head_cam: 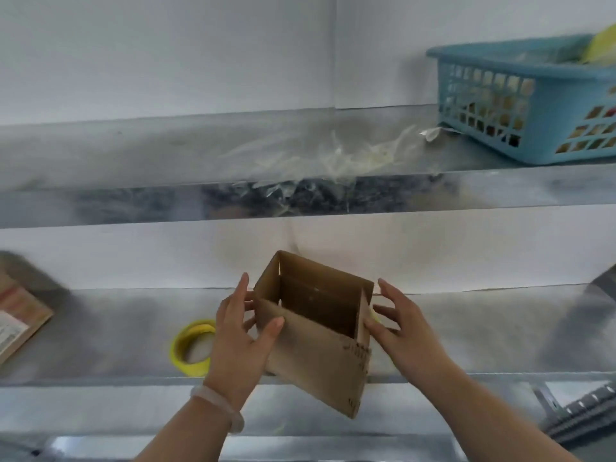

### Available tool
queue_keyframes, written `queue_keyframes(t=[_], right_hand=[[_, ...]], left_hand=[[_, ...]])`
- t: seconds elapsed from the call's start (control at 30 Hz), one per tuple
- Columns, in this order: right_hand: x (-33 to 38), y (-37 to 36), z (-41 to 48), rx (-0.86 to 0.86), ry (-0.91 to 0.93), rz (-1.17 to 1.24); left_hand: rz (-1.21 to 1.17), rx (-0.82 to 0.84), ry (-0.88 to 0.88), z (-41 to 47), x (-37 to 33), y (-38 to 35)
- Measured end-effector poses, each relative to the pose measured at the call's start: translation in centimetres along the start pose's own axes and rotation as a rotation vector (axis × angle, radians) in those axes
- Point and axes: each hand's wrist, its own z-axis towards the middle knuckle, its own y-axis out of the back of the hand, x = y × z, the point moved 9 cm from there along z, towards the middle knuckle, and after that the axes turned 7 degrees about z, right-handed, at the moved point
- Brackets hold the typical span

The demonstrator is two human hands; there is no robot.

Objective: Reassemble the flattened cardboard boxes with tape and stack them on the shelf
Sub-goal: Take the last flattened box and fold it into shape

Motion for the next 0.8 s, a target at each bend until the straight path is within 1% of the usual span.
queue_keyframes(t=[0.13, 0.2, 0.23, 0.3, 0.43, 0.5, 0.6, 0.63, 0.7, 0.73, 0.77, 0.8], right_hand=[[0.6, -1.0, -0.1, -0.218, -0.014, -0.014], [0.7, -1.1, -0.7, -0.272, -0.031, 0.013], [1.0, -1.3, -0.9, -0.268, -0.026, 0.014], [1.6, -2.1, -1.2, -0.197, -0.002, 0.015], [2.0, -4.4, -1.6, 0.077, 0.039, 0.056], [1.7, -4.7, -1.7, 0.182, 0.053, 0.077], [1.3, -4.6, -2.0, 0.336, 0.065, 0.082], [1.0, -4.7, -2.2, 0.398, 0.063, 0.036], [0.5, -5.2, -2.7, 0.492, 0.084, -0.177], [0.3, -5.3, -2.6, 0.489, 0.118, -0.293], [0.4, -5.2, -2.3, 0.445, 0.148, -0.370], [0.6, -5.0, -1.9, 0.382, 0.157, -0.390]], left_hand=[[0.050, -0.002, 0.000, -0.3, 2.7, 1.4], [0.052, 0.010, -0.012, -0.4, 3.4, 2.1], [0.058, 0.015, -0.025, -0.5, 3.4, 2.4], [0.083, 0.026, -0.070, -0.6, 2.8, 2.8], [0.097, 0.125, -0.192, -0.8, 2.2, 2.4], [0.169, 0.163, -0.261, -0.7, 2.1, 2.3], [0.286, 0.173, -0.360, -0.2, 1.6, 2.5], [0.285, 0.184, -0.364, 0.0, 1.6, 2.5], [0.263, 0.236, -0.360, 0.4, 1.7, 2.2], [0.256, 0.258, -0.370, 0.5, 1.7, 2.0], [0.251, 0.273, -0.375, 0.6, 1.8, 1.8], [0.248, 0.281, -0.367, 0.7, 1.9, 1.7]])
